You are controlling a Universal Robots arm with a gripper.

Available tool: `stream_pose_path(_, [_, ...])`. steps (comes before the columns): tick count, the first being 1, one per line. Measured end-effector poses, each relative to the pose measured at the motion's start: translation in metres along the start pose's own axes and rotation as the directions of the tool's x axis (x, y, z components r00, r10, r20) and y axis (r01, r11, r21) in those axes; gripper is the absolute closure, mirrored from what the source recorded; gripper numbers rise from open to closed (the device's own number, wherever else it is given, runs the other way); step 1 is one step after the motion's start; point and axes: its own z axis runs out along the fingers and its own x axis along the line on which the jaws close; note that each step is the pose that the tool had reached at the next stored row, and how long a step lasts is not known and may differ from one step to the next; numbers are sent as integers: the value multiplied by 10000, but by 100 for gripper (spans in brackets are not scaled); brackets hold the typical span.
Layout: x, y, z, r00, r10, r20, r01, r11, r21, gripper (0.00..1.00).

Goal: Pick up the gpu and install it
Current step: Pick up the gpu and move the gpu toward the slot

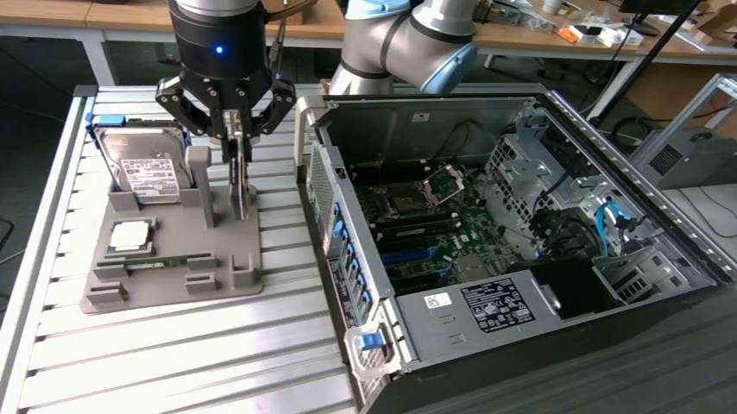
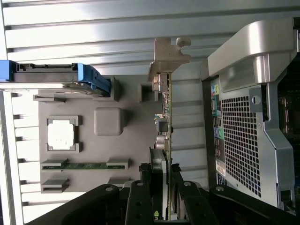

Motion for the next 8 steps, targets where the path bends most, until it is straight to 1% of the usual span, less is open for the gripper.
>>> stream_pose_path(8, [-1,-4,-12,10000,1,-2,-1,10000,-52,73])
